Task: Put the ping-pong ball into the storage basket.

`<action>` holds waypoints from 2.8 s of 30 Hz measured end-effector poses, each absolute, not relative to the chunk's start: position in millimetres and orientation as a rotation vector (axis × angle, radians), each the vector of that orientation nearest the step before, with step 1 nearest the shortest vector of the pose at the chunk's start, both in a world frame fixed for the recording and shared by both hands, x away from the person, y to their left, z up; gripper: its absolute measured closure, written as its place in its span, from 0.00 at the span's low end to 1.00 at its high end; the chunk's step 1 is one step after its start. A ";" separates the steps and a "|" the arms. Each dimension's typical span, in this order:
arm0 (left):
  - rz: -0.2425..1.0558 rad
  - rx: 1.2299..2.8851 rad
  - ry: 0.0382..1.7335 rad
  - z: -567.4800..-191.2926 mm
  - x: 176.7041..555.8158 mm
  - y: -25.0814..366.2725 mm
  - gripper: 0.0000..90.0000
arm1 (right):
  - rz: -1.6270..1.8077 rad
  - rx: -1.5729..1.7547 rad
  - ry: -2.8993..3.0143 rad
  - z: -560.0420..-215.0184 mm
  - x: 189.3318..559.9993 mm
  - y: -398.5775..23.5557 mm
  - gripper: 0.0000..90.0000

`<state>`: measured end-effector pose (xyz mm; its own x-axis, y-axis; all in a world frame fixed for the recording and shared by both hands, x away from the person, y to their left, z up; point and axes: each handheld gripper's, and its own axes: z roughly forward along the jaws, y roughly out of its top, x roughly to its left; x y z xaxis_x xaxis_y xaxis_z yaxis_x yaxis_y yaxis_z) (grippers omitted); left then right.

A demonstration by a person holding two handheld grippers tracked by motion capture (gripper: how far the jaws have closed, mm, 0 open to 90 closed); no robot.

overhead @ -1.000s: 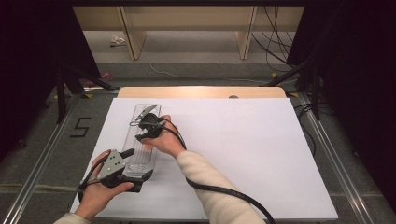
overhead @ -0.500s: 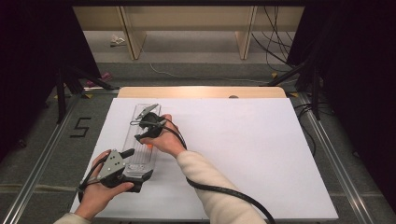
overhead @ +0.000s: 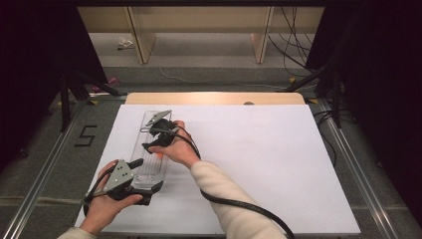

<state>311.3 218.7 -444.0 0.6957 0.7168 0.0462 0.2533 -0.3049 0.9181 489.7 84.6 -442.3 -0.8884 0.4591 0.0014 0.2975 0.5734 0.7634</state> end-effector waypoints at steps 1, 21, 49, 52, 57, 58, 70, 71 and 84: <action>0.562 1.872 0.758 -444.0 311.3 218.7 0.04 | 1.215 0.641 2.604 -441.7 489.4 83.8 0.23; 0.563 1.866 0.760 -443.8 311.7 219.2 0.04 | 1.282 0.675 2.553 -427.8 484.7 54.3 0.18; 0.566 1.862 0.774 -444.2 312.4 220.3 0.04 | 1.307 0.766 2.454 -419.8 474.1 -23.8 0.18; 0.567 1.861 0.775 -444.1 312.3 220.4 0.04 | 1.311 0.767 2.447 -419.1 472.4 -30.3 0.18; 0.566 1.857 0.780 -444.3 312.4 220.7 0.04 | 1.322 0.775 2.432 -418.4 467.3 -43.0 0.18; 0.567 1.858 0.779 -444.2 312.4 220.7 0.04 | 1.321 0.779 2.428 -418.3 466.4 -45.4 0.18; 0.569 1.860 0.782 -444.3 312.6 220.5 0.04 | 1.323 0.810 2.402 -420.4 459.2 -72.0 0.18; 0.569 1.859 0.782 -444.3 312.6 220.4 0.04 | 1.325 0.815 2.400 -420.5 459.1 -73.8 0.18; 0.571 1.860 0.783 -444.3 312.6 221.1 0.04 | 1.316 0.843 2.378 -420.1 454.6 -96.7 0.18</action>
<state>312.6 221.1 -444.3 0.6795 0.7326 0.0399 0.2618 -0.2929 0.9196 454.6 -96.7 -420.1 -0.7850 0.6190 0.0248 0.3497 0.4097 0.8425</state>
